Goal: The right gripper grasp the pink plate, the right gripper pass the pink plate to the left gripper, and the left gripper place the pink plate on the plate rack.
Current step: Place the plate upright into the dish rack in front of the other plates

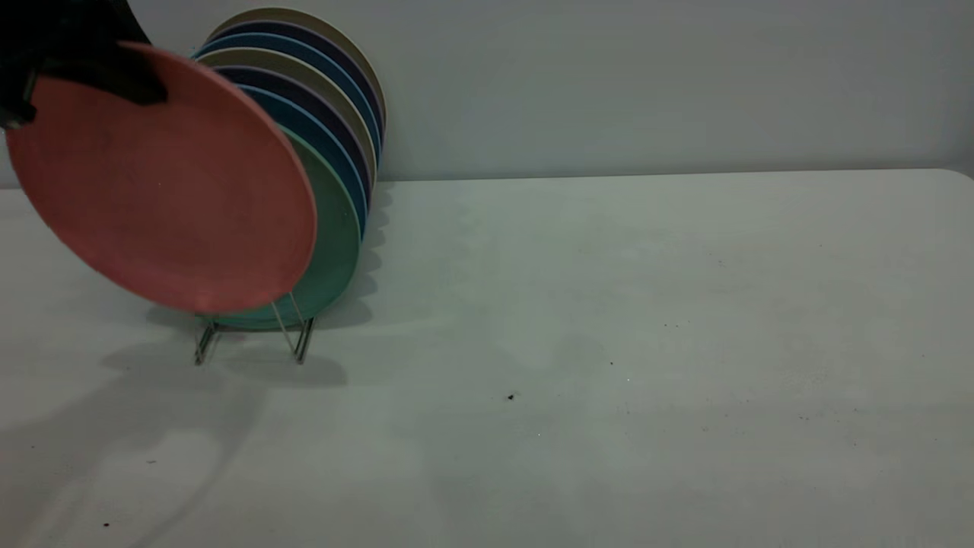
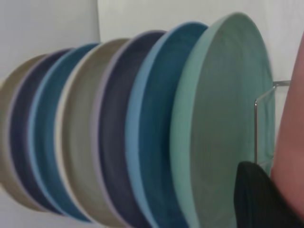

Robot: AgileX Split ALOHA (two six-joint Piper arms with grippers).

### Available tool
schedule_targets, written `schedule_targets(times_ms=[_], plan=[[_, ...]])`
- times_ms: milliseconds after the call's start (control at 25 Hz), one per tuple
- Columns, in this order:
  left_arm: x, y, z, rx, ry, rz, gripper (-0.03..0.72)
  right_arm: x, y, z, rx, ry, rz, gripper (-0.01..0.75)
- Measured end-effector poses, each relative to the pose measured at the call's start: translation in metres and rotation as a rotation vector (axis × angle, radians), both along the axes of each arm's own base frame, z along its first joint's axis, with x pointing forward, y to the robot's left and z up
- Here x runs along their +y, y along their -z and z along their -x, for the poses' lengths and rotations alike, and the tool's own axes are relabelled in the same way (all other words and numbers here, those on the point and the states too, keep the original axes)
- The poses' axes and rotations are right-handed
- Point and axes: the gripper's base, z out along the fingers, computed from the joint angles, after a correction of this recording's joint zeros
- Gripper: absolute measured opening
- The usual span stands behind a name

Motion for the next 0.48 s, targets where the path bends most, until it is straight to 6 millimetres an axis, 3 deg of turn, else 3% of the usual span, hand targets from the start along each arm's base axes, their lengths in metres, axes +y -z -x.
schedule_targets(times_ms=[200, 320, 480], plan=[[0.001, -0.034, 0.012, -0.106, -0.005, 0.003, 0.093, 0.000, 0.000, 0.000, 0.000, 0.002, 0.002, 0.239], [0.003, -0.037, 0.008, -0.164, -0.034, -0.007, 0.093, 0.000, 0.000, 0.000, 0.000, 0.002, 0.002, 0.239], [0.003, -0.027, 0.002, -0.144, -0.040, -0.011, 0.093, 0.000, 0.000, 0.000, 0.000, 0.003, 0.003, 0.239]])
